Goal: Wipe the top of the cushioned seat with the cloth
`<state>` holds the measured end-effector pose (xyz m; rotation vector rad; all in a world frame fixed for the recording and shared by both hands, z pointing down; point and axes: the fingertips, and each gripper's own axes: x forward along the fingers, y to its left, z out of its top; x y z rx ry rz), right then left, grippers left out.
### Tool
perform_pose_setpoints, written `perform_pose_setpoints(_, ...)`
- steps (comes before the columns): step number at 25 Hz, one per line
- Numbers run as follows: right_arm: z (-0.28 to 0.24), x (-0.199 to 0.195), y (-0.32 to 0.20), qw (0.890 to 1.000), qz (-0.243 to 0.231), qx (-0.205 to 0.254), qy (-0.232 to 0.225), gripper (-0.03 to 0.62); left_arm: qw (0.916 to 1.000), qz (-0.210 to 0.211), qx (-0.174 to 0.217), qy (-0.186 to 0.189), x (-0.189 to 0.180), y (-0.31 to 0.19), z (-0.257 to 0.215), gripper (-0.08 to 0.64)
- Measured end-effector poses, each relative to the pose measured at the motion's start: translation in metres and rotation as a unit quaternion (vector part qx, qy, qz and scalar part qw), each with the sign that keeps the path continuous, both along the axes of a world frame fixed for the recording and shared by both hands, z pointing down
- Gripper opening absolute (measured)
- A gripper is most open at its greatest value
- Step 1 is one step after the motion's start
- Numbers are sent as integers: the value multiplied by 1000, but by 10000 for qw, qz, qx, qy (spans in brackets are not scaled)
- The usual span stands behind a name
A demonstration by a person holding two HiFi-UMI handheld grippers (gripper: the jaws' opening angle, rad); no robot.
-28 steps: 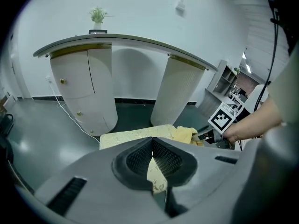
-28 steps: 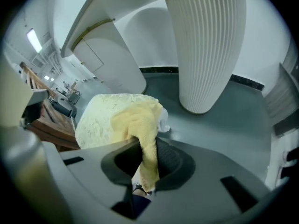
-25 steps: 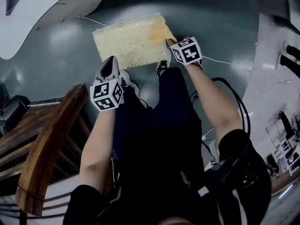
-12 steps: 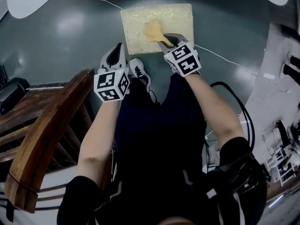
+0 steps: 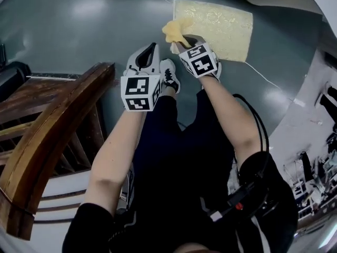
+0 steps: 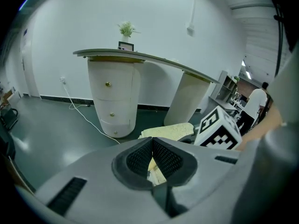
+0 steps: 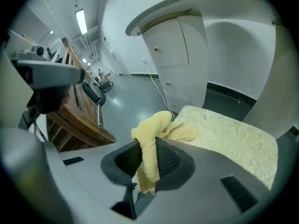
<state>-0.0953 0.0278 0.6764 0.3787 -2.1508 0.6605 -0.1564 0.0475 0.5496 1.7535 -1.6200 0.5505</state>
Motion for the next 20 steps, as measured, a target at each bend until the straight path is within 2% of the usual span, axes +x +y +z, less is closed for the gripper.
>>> perform_pose_setpoints(5, 47, 3, -7, 9960, -500, 370, 647, 72, 9994, 34, -133, 326, 12, 19, 12, 5)
perform_pose_setpoints(8, 51, 14, -13, 9962, -416, 322, 691, 72, 9990, -79, -285, 348, 18, 38, 22, 5)
perform_pose_setpoints(11, 53, 28, -13, 9974, -168, 81, 703, 72, 9992, 104, -289, 270, 31, 43, 20, 5)
perform_pose_setpoints(14, 57, 43, -21, 9974, 7, 23, 717, 72, 9988, 279, -135, 385, 48, 28, 13, 5)
perform_pose_setpoints(16, 58, 52, -22, 9972, -33, 31, 750, 71, 9986, 245, -55, 467, 55, 17, 9, 5)
perform_pose_setpoints(20, 59, 75, -32, 9971, -126, 117, 740, 72, 9993, 105, -38, 359, 65, 0, 13, 5)
